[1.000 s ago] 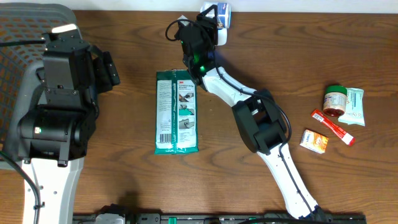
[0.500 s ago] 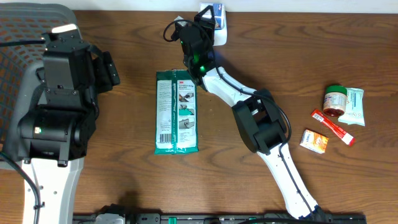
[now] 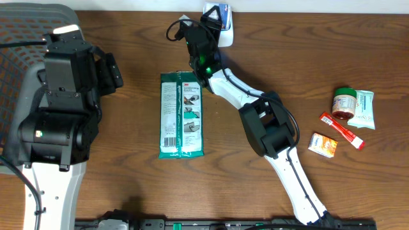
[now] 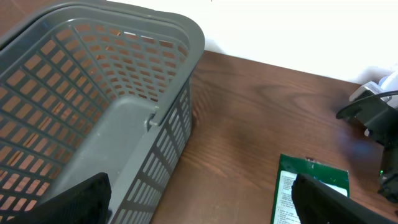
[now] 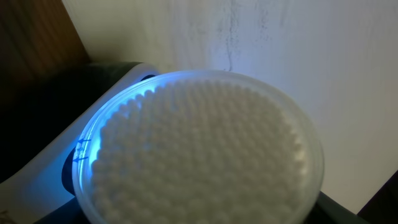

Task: Scan the item barcode
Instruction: 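Carry the tub up to the white scanner with the right gripper, then carry the white tub right and set it down near the right edge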

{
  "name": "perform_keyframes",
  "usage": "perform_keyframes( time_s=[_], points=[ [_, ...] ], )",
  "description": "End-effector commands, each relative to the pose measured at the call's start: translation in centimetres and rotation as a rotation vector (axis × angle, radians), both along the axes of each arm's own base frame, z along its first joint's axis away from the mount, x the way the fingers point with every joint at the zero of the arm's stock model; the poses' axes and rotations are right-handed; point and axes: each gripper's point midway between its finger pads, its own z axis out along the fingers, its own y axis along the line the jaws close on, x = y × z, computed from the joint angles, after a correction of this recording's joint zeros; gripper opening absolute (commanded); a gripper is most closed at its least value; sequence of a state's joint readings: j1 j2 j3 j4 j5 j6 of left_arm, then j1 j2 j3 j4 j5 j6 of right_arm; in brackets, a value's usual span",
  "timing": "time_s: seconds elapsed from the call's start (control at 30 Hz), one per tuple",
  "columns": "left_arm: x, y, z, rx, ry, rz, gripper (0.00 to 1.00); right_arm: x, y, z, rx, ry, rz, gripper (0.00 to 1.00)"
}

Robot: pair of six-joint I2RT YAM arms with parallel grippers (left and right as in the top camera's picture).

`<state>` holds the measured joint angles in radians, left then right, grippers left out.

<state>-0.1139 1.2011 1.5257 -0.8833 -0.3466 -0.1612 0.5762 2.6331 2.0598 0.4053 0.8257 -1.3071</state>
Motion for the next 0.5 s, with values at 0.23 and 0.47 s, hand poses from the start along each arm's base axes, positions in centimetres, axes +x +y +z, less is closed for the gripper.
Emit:
perform_keyframes(
  time_s=[0.23, 0.47],
  points=[
    [0.0, 0.3, 0.3, 0.0, -0.011, 0.018, 0.92, -0.4, -1.3, 7.7, 0.176, -0.153, -0.061, 0.01],
    [0.0, 0.3, 0.3, 0.0, -0.011, 0.018, 0.92, -3.9, -3.2, 14.6, 0.392, -0.064, -0.096, 0.01]
  ],
)
